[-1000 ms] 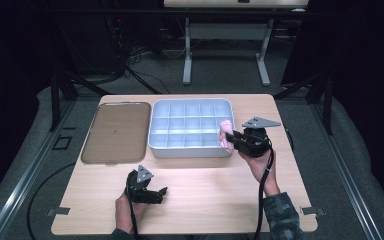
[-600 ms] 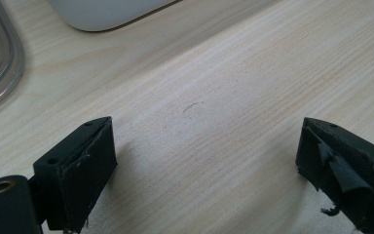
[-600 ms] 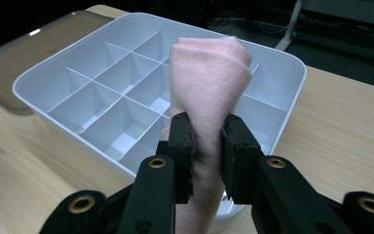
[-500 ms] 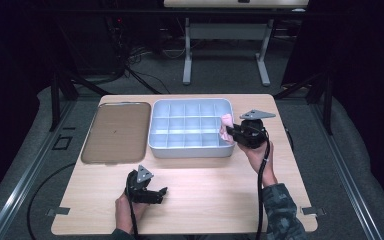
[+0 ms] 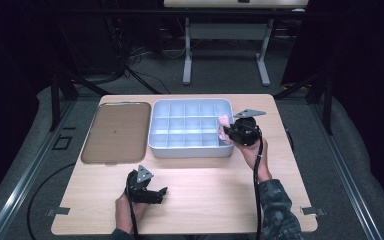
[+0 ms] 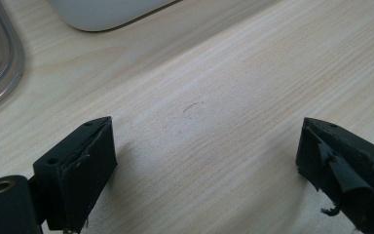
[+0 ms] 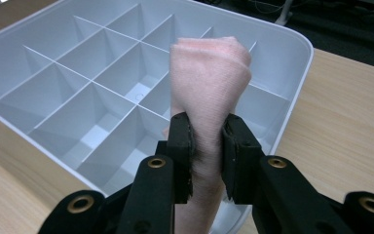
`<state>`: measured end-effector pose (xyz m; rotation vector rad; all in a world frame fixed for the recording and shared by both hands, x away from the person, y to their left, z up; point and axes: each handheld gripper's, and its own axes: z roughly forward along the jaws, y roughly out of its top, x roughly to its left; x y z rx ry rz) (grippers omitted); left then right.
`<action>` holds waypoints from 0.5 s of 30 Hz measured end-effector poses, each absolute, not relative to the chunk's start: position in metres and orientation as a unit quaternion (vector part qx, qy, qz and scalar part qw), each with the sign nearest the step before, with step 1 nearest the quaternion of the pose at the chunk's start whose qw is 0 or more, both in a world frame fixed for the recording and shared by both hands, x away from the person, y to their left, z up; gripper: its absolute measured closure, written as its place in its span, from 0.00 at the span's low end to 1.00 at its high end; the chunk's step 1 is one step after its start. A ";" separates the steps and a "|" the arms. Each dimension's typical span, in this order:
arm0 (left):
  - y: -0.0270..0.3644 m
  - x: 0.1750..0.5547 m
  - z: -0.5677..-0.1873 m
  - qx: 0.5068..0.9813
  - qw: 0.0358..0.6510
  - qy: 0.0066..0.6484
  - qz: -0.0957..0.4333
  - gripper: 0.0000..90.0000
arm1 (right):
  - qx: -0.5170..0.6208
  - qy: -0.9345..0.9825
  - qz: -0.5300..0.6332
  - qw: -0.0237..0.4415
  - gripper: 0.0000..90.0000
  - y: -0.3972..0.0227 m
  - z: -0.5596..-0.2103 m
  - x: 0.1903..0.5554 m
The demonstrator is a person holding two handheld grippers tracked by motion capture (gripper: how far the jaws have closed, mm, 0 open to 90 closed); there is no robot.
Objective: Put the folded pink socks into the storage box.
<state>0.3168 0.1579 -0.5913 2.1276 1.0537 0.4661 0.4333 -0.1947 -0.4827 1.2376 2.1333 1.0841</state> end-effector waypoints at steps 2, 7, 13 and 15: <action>0.158 0.317 -0.591 0.823 0.353 0.408 0.180 0.08 | 0.449 0.775 0.386 0.222 0.84 -0.195 -0.486 0.436; 0.158 0.317 -0.591 0.823 0.353 0.406 0.180 0.08 | 0.452 0.778 0.374 0.225 0.84 -0.194 -0.495 0.441; 0.158 0.317 -0.591 0.824 0.353 0.406 0.179 0.08 | 0.453 0.781 0.363 0.229 0.83 -0.192 -0.503 0.443; 0.158 0.317 -0.591 0.824 0.353 0.406 0.179 0.08 | 0.453 0.784 0.355 0.232 0.83 -0.191 -0.506 0.444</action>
